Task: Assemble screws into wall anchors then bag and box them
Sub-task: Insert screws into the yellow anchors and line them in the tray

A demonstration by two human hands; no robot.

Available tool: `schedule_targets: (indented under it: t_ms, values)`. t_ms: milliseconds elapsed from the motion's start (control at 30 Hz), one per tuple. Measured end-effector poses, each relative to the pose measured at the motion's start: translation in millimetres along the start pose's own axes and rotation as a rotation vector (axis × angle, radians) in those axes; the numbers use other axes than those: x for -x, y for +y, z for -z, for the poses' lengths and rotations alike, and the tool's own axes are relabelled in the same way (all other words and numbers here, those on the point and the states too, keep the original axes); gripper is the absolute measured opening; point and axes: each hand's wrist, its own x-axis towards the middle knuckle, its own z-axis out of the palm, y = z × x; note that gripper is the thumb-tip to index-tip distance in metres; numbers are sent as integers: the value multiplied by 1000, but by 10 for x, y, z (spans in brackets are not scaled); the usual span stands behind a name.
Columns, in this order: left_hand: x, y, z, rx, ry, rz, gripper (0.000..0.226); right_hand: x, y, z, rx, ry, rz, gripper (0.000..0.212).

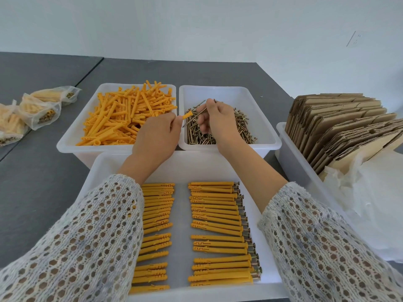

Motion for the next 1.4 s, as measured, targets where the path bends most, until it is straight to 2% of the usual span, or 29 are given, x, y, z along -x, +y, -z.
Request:
schedule_targets:
  t_ms: [167,467,533,667,733,933,1067,1400]
  values:
    - [5,4,5,3,-5,-5,46,20,-6,-14,32,-64,-15,32]
    - [19,15,24,1,-4,-14,46,-55,-12,120,-241,69,-173,32]
    - [20,15,23,6,-2,-18,46,-55,-10,112,-234,32,-182,29]
    - [14,1,22,12,-9,-25,44,-5,-14,31,-74,-151,-143,22]
    - [14,-2,20,12,-10,-26,44,5,-15,15,-47,-170,-131,22]
    - [1,-9,3,25,-7,-13,47,-64,3,87,-222,86,-183,23]
    - [5,-17,-3,34,-5,-17,46,-78,6,107,-322,154,-201,26]
    - [-2,-30,-12,53,-12,-30,47,-44,19,52,-100,-85,-132,21]
